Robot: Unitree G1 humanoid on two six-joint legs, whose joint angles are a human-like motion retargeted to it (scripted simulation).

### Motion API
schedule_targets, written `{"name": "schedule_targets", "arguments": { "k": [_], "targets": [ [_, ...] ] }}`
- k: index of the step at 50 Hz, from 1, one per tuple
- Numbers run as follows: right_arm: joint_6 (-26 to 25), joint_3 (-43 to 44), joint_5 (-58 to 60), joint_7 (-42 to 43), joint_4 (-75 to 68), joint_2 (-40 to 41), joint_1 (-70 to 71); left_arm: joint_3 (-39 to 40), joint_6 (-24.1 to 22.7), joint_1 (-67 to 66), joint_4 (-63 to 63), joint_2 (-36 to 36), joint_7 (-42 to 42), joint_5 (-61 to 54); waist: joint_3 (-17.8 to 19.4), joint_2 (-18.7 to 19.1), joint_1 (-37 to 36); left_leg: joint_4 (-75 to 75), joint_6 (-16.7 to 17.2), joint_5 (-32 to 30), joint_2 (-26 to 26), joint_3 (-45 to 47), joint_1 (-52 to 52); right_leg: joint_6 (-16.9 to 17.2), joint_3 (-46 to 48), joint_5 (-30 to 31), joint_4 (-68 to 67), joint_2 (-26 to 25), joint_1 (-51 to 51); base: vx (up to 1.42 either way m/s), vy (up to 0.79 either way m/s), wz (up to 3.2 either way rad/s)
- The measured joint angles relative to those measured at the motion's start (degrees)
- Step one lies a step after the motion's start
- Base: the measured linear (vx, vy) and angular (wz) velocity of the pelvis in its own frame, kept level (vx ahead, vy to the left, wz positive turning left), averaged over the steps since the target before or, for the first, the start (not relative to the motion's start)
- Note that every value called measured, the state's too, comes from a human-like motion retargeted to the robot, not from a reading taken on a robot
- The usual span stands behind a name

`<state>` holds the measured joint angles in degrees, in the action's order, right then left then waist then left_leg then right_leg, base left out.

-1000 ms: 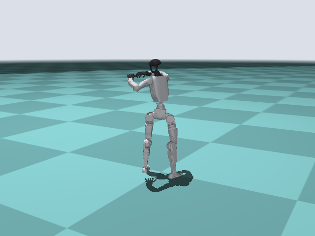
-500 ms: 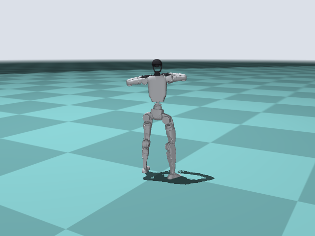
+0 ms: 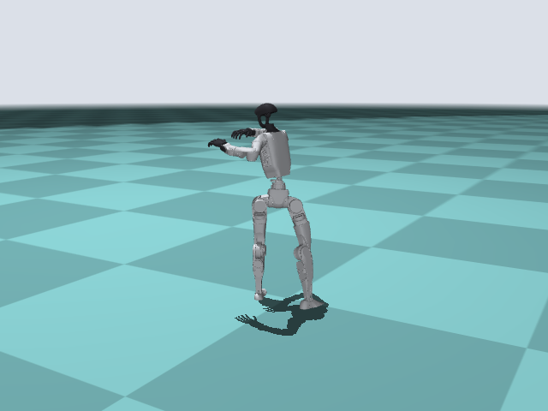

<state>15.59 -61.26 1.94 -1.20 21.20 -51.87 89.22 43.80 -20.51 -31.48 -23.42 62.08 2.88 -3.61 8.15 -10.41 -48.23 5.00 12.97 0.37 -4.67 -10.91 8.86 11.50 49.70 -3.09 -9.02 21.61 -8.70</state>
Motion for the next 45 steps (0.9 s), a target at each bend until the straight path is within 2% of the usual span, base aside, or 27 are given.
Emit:
{"name": "schedule_targets", "arguments": {
  "k": [5, 10, 15, 23, 27, 33, 39, 45],
  "targets": [
    [-0.34, -3.25, 0.71, -0.45, -0.54, 7.16, 4.16, 4.22, 0.93, -2.23, 0.38, -2.81, -0.23, -1.14, 0.41, 0.18, -3.77, 0.0, 0.06, -0.18, -0.27, -0.68, 0.28, 0.14, 1.34, 0.48, 0.95, -0.42, -0.74, 0.01, 0.0, 0.21],
    [-0.4, -3.65, 1.72, 0.82, -0.16, 9.03, 6.44, 4.99, 0.93, -0.9, 0.05, -1.66, 1.3, -1.5, 0.38, 0.82, -1.04, 0.0, 0.21, -0.1, 0.33, 0.67, -0.26, -0.05, 0.06, 0.44, 1.06, -0.64, -0.52, -0.02, -0.02, -0.2],
    [0.1, -2.91, 0.99, 2.0, 0.08, 4.96, 5.39, 2.93, -0.22, 1.41, -0.05, 1.09, 2.15, -2.01, 0.0, 1.83, 5.24, 0.0, 0.51, 0.46, 1.98, 5.33, -1.9, 0.39, -5.32, 0.12, 0.48, -0.62, 1.28, -0.06, -0.06, -0.91],
    [0.68, -1.19, -0.78, 1.33, -0.26, -5.14, -1.36, -4.92, -2.5, 5.63, -0.03, 7.0, 2.75, -4.25, -2.32, 3.97, 18.58, 0.0, 0.81, 2.21, 6.07, 18.23, -6.69, 2.59, -20.21, 0.64, 0.43, -2.28, 6.21, -0.06, -0.09, -1.61],
    [0.79, 1.57, -1.42, 0.99, 1.37, -11.73, -5.83, -10.05, -3.4, 10.1, -0.54, 11.68, 3.06, -5.73, -4.12, 4.94, 26.37, -0.64, 0.34, 3.45, 8.19, 25.48, -8.95, 3.5, -28.22, 1.3, 0.68, -4.2, 9.06, -0.04, -0.12, -1.8],
    [1.43, 5.77, -2.6, 1.0, 4.22, -21.39, -11.9, -19.2, -4.4, 20.67, -1.83, 19.74, 3.83, -6.2, -6.7, 7.42, 38.99, -3.71, -0.04, 5.84, 12.85, 36.52, -10.87, 3.5, -39.1, 3.5, 3.3, -9.75, 12.71, -0.03, -0.17, -1.79],
    [2.77, 8.38, -5.02, 0.99, 6.54, -29.47, -16.49, -33.32, -4.8, 38.04, -2.75, 24.54, 4.82, -5.12, -5.89, 11.62, 52.95, -3.31, 0.14, 5.91, 15.78, 46.97, -15.93, 3.5, -48.09, 6.34, 7.08, -15.06, 13.06, -0.01, -0.19, -1.62],
    [3.4, 13.43, -5.95, 0.98, 7.55, -37.93, -23.24, -47.66, -4.67, 56.89, -2.14, 23.9, 5.56, -2.99, -3.61, 16.94, 68.08, -2.75, 0.22, 5.35, 17.12, 55.76, -20.84, 3.5, -55.3, 8.73, 10.0, -18.95, 12.43, 0.03, -0.16, -1.33]
  ]
}}
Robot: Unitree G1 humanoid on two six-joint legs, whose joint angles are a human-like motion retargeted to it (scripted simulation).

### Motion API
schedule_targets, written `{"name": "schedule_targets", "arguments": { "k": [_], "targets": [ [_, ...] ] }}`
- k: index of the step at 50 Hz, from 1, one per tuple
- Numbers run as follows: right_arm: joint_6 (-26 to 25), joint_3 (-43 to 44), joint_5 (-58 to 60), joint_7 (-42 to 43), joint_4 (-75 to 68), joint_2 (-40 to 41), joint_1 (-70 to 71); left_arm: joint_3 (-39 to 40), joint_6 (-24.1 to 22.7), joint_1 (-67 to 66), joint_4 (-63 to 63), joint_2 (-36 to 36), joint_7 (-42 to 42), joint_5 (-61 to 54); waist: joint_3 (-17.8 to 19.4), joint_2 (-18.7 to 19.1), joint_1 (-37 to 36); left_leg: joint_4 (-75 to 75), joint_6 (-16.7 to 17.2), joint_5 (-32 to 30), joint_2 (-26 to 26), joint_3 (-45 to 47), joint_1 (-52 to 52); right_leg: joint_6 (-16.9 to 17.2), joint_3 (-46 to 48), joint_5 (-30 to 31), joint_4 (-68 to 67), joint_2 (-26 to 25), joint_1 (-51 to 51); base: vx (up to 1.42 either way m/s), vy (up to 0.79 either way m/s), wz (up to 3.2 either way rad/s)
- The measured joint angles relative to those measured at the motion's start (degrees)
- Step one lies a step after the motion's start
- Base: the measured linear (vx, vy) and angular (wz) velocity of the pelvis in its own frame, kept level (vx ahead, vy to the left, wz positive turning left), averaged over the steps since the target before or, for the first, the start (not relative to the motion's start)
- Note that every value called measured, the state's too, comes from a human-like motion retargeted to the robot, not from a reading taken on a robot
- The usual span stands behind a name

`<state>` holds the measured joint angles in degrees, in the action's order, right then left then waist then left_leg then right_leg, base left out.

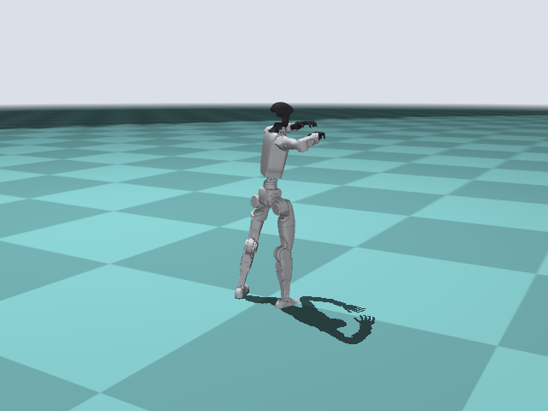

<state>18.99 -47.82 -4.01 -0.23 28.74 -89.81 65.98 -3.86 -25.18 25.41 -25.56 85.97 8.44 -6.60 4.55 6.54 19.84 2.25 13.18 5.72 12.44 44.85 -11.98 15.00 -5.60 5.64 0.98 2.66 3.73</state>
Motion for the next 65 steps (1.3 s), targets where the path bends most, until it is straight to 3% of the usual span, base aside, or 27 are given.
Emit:
{"name": "schedule_targets", "arguments": {
  "k": [8, 12, 16, 17, 20, 22, 24, 35, 44, 52, 65],
  "targets": [
    [-1.26, 12.42, 0.58, 2.1, -4.01, -12.03, -12.54, -13.66, 0.26, 15.64, 4.55, -8.48, 0.51, 1.73, 0.99, 8.13, 21.04, 0.35, -0.31, -0.99, 1.06, 7.8, -3.75, 0.0, -6.26, 1.81, 2.58, -3.49, -0.33, 0.07, -0.13, -0.91],
    [-1.27, 16.84, -1.2, 2.32, -7.95, -12.91, -16.83, -15.01, 0.06, 15.58, 5.07, -11.58, 0.31, 2.34, 1.46, 10.61, 29.35, 1.11, -0.66, -1.82, 1.33, 11.41, -5.48, 0.0, -9.12, 2.86, 3.68, -5.27, -0.34, 0.07, -0.14, -0.83],
    [-1.08, 22.57, -2.44, 0.87, -9.42, -10.08, -22.87, -17.19, -0.26, 16.28, 3.56, -11.72, -1.01, 3.56, 1.95, 10.97, 32.95, 1.34, -1.12, -2.53, 1.92, 14.47, -7.04, 0.0, -11.36, 3.82, 4.02, -7.3, -0.34, 0.05, -0.17, -0.71],
    [-1.1, 27.08, -2.11, 0.28, -9.25, -8.07, -27.39, -18.77, -0.34, 17.57, 3.01, -10.86, -1.45, 3.93, 2.0, 10.28, 33.08, 1.28, -1.21, -2.68, 2.15, 14.98, -7.23, 0.0, -11.67, 4.05, 4.02, -7.79, -0.27, 0.03, -0.18, -0.48],
    [-1.18, 57.6, 1.33, -1.72, -4.86, 3.05, -58.26, -30.78, -0.67, 28.76, 0.58, -6.75, -2.61, 5.04, 1.6, 4.9, 30.02, 0.95, -1.29, -3.09, 3.03, 15.56, -7.39, 0.0, -11.7, 4.71, 4.02, -9.0, -0.19, 0.02, -0.18, -0.21],
    [-1.2, 75.53, 2.42, -2.1, -0.23, 8.36, -76.44, -41.38, -0.86, 40.26, 0.2, -8.95, -2.65, 5.52, 0.95, 2.95, 24.2, 0.97, -1.14, -3.32, 3.64, 15.23, -7.26, 0.0, -11.09, 4.97, 4.02, -9.58, -0.21, 0.01, -0.13, 0.13],
    [-1.16, 83.69, 2.71, -1.74, 2.19, 10.87, -84.46, -46.93, -1.12, 46.87, 0.62, -11.35, -2.19, 5.69, 0.41, 2.17, 19.23, 1.21, -0.92, -3.53, 4.17, 14.44, -6.93, 0.0, -10.16, 5.09, 4.02, -9.94, -0.21, 0.01, -0.09, 0.36],
    [-1.39, 87.02, 2.66, 0.92, 4.68, 8.51, -84.38, -46.49, -1.6, 49.7, 4.68, -10.9, -1.72, 3.27, -0.33, -1.05, 1.76, 2.22, -0.59, -3.84, 5.78, 7.37, -2.86, 0.0, -4.39, 4.88, 4.02, -9.23, 0.6, 0.0, -0.02, 0.59],
    [-1.01, 81.69, 4.29, 2.64, 5.4, 4.72, -77.99, -45.17, -1.56, 50.23, 7.68, -13.75, -3.7, 5.07, -1.82, -0.38, -3.83, 0.91, -0.24, -3.97, 7.2, 5.8, -0.71, 0.0, -2.56, 4.73, 4.02, -9.88, 1.4, 0.02, -0.08, 0.17],
    [-1.0, 81.9, 3.32, 0.31, 2.9, 12.33, -82.35, -53.48, -1.05, 60.02, 10.59, -17.37, -3.83, 6.02, -3.16, 1.0, 3.85, 0.53, -1.15, -4.29, 8.14, 9.3, -3.58, 0.0, -5.04, 4.7, 4.02, -12.11, 0.22, 0.05, -0.09, -0.38],
    [-1.35, 100.86, 4.04, 0.22, 1.22, 21.73, -101.98, -57.44, -0.52, 65.51, 9.93, -33.95, 0.04, 6.1, 0.39, 0.74, 24.08, 1.53, -1.92, -5.22, 7.21, 13.85, -8.41, 0.0, -9.21, 3.63, 4.02, -12.61, -2.18, 0.02, 0.01, -0.29]
  ]
}}
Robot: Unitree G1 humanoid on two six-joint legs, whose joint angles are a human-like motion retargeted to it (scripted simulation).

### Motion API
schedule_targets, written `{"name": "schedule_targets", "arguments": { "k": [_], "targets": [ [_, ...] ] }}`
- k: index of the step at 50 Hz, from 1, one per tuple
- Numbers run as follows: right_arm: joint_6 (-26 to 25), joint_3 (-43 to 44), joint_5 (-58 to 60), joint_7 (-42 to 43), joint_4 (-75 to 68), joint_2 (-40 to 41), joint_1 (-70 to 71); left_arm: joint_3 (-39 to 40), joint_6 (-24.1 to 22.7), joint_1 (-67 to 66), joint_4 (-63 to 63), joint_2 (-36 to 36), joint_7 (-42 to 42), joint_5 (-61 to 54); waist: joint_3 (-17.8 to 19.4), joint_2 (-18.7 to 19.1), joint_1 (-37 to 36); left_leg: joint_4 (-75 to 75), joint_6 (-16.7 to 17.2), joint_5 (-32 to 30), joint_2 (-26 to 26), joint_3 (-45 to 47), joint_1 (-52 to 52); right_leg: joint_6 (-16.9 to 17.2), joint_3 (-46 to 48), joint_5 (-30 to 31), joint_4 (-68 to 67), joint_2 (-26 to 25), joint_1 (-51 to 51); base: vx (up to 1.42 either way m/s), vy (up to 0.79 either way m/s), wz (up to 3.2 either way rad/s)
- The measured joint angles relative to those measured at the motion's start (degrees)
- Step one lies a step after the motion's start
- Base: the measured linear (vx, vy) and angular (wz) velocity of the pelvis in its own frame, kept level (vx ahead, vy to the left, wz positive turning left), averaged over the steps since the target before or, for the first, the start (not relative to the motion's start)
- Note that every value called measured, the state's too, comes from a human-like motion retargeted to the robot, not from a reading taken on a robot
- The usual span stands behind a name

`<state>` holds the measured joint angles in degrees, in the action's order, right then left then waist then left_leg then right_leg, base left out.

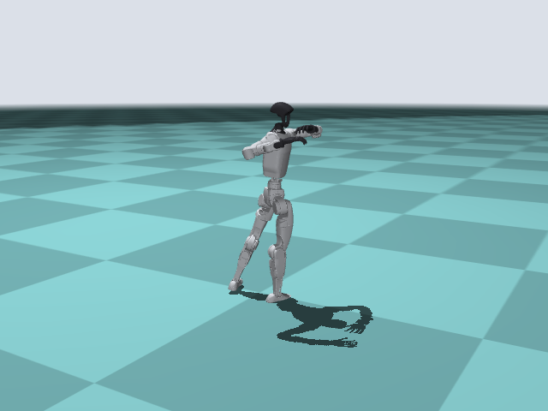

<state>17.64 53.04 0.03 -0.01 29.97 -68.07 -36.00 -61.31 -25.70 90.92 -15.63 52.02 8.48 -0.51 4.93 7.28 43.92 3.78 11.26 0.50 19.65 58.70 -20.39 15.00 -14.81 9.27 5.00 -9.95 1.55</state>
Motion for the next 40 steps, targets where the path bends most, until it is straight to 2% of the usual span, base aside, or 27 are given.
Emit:
{"name": "schedule_targets", "arguments": {
  "k": [5, 12, 18, 25, 30, 35, 40],
  "targets": [
    [-0.06, 2.33, 1.09, 1.56, 1.03, -1.46, -1.34, -0.71, -0.36, 0.87, -3.0, -1.96, 0.2, 0.68, 0.33, 0.16, -0.43, -0.26, -0.3, 0.27, -1.02, 0.03, 0.63, 0.0, -0.31, -0.39, 0.0, 1.34, 0.57, -0.02, 0.07, -0.01],
    [-0.1, -0.81, 1.03, 1.44, 2.02, -4.1, 1.73, -1.03, -0.88, -0.42, -5.54, 2.59, 0.59, -0.26, 0.56, -0.66, -8.63, -1.27, -0.44, 0.76, -0.83, -4.69, 3.45, 0.0, 4.05, -1.12, 0.0, 3.37, 0.49, -0.03, 0.05, 0.59],
    [0.34, -5.4, -0.96, 0.28, 2.22, -7.08, 5.68, 3.14, -0.56, -6.68, -5.0, 8.94, 1.34, -1.18, 0.2, -2.04, -16.58, -2.82, -0.23, 1.52, 0.06, -15.15, 8.58, 0.0, 12.57, -2.89, -0.49, 6.07, -0.64, 0.0, 0.08, 1.49],
    [0.88, -12.11, -3.26, 1.17, 2.91, -11.93, 12.15, 11.04, 0.43, -15.73, -4.63, 15.7, 3.27, -1.31, -0.89, -3.86, -28.12, -5.32, -0.07, 2.51, -0.24, -29.84, 15.99, 0.0, 24.29, -9.01, -9.92, 10.18, 1.24, 0.02, 0.13, 1.75],
    [1.03, -22.14, -2.98, 1.7, 2.23, -16.38, 21.41, 15.3, 0.95, -21.06, -4.99, 20.05, 3.62, -1.73, -2.25, -6.39, -38.18, -5.29, -0.44, 2.81, -4.46, -38.95, 19.33, 0.0, 31.72, -12.23, -13.95, 16.06, 0.05, 0.06, 0.25, 1.66],
    [1.13, -36.87, -1.34, 0.8, 1.66, -18.32, 35.91, 18.5, 0.97, -25.77, -5.05, 22.74, 1.85, -2.74, -2.58, -9.97, -48.45, -2.69, -0.78, 1.92, -10.45, -47.51, 19.46, 0.0, 39.74, -13.92, -13.51, 21.93, -5.45, 0.09, 0.26, 1.69],
    [1.32, -52.85, -0.95, -0.18, 2.75, -15.76, 53.69, 19.49, 0.41, -28.59, -5.18, 25.4, -1.06, -3.98, -3.87, -13.16, -59.49, 0.59, -0.36, 0.29, -13.54, -55.2, 19.93, -0.34, 47.97, -13.59, -10.84, 23.43, -10.3, 0.1, 0.18, 1.5]
  ]
}}
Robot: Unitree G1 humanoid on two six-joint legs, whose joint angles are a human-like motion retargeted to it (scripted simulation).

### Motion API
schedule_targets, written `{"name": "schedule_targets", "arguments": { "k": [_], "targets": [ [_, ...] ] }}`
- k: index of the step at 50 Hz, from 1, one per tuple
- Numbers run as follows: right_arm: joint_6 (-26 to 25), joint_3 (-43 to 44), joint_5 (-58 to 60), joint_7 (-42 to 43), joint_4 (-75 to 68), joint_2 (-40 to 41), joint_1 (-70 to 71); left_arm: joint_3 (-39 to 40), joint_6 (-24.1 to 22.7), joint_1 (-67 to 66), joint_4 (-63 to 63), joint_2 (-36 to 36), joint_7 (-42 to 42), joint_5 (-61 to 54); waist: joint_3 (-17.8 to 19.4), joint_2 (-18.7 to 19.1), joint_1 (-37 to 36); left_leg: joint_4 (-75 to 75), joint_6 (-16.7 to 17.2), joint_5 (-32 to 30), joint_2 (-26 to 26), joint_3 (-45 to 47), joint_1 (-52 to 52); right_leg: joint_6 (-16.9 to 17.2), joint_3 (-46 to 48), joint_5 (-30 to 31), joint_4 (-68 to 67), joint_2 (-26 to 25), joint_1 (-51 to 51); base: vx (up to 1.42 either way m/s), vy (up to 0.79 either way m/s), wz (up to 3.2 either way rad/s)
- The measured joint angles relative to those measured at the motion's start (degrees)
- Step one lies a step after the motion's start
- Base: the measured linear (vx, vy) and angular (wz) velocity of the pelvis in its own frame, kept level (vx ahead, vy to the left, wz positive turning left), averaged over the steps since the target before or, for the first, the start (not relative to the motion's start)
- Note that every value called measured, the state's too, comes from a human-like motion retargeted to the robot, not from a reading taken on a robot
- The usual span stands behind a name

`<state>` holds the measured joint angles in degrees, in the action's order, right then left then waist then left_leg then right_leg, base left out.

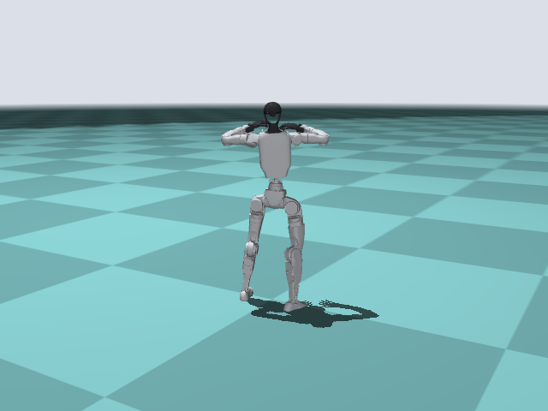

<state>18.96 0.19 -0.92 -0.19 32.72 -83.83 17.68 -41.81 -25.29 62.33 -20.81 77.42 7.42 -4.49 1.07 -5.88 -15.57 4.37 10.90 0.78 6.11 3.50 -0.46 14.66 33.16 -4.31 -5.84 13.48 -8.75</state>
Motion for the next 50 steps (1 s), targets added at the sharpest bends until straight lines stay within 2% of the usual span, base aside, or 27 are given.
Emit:
{"name": "schedule_targets", "arguments": {
  "k": [7, 10, 13, 15, 18, 19, 24, 30, 35, 43, 50],
  "targets": [
    [-0.42, -23.78, 1.63, -0.93, -1.69, 8.5, 28.04, 1.96, -1.19, -6.22, -1.18, 9.41, -2.61, -2.18, -1.25, -6.42, -15.28, 0.63, 0.65, -0.07, -3.41, -7.65, 2.35, -0.54, 8.51, -0.09, 0.31, 1.76, -3.03, 0.12, 0.15, 1.11],
    [-0.87, -33.61, 3.98, -0.74, -4.79, 13.82, 39.68, 7.13, -1.4, -12.99, 0.11, 14.43, -2.02, -2.41, -0.83, -9.57, -22.09, 0.63, 1.12, 0.12, -4.58, -9.04, 3.19, -0.75, 10.25, -0.38, -0.49, 2.81, -3.0, 0.12, 0.12, 0.58],
    [-1.39, -41.57, 6.53, -0.31, -8.4, 19.07, 48.93, 15.87, -0.75, -21.81, 3.57, 16.71, -1.17, -1.88, 0.25, -12.12, -29.3, 0.63, 1.51, 0.3, -5.54, -9.68, 3.91, -0.68, 11.2, -0.35, -0.75, 3.64, -2.78, 0.1, 0.11, 0.35],
    [-1.7, -46.14, 7.81, 0.0, -10.63, 22.3, 54.01, 23.29, 0.08, -28.48, 6.03, 16.5, -1.03, -1.05, 1.19, -13.11, -33.77, 0.63, 1.59, 0.36, -6.12, -10.04, 4.36, -0.55, 11.75, -0.16, -0.54, 4.01, -2.74, 0.08, 0.1, 0.29],
    [-2.05, -57.62, 8.4, 0.9, -13.9, 29.09, 65.92, 66.02, 1.25, -70.13, 1.94, 6.86, -2.33, 2.38, 2.48, -9.98, -35.29, 0.63, 1.24, 0.32, -6.97, -10.99, 4.68, -0.37, 12.89, 0.33, 0.1, 4.31, -3.35, 0.05, 0.1, 0.34],
    [-2.17, -58.57, 8.42, 1.04, -14.13, 30.77, 67.07, 72.64, 1.48, -76.62, 0.67, 4.85, -2.56, 2.85, 2.66, -9.73, -35.55, 0.63, 1.05, 0.29, -7.24, -11.36, 4.88, -0.36, 13.3, 0.52, 0.36, 4.36, -3.49, 0.04, 0.1, 0.38],
    [-2.3, -56.17, 7.25, 1.29, -12.52, 33.46, 64.74, 83.7, 1.79, -87.64, -3.9, -0.58, -2.98, 3.81, 2.93, -9.49, -35.66, 0.63, 0.1, 0.12, -8.37, -12.49, 5.68, -0.5, 14.63, 1.19, 1.23, 4.74, -3.82, 0.01, 0.08, 0.23],
    [-2.01, -50.4, 3.57, -0.5, -7.84, 29.87, 56.27, 87.91, 1.8, -91.27, -7.86, -3.56, -2.64, 4.4, 1.68, -8.84, -29.97, 0.63, 0.4, 0.05, -8.78, -10.93, 5.78, -0.43, 13.13, 1.47, 1.52, 5.55, -2.92, -0.02, 0.05, -0.22],
    [-2.05, -46.47, 1.96, -2.26, -6.27, 24.9, 50.49, 86.26, 1.72, -88.8, -8.55, -2.94, -2.0, 4.39, -0.17, -7.7, -22.46, 0.63, 1.35, 0.2, -8.24, -7.86, 5.36, -0.5, 9.7, 1.43, 1.21, 6.1, -1.18, -0.03, 0.03, -0.6],
    [-2.7, -45.31, 3.27, -3.15, -7.1, 20.4, 50.73, 77.56, 1.83, -80.5, -7.54, 3.74, -2.09, 2.73, -2.68, -5.73, -11.59, 0.63, 2.22, 0.58, -7.26, -2.92, 4.72, -0.8, 3.84, 1.34, -0.07, 6.85, 2.29, -0.02, 0.02, -0.63],
    [-3.34, -46.91, 4.72, -2.45, -6.97, 21.64, 53.9, 66.97, 2.08, -70.6, -7.66, 7.89, -3.11, 2.26, -2.83, -4.61, -7.19, 0.63, 2.66, 0.74, -7.22, -0.93, 4.65, -1.05, 1.63, 1.59, -0.62, 7.38, 3.88, -0.01, 0.03, -0.24]
  ]
}}
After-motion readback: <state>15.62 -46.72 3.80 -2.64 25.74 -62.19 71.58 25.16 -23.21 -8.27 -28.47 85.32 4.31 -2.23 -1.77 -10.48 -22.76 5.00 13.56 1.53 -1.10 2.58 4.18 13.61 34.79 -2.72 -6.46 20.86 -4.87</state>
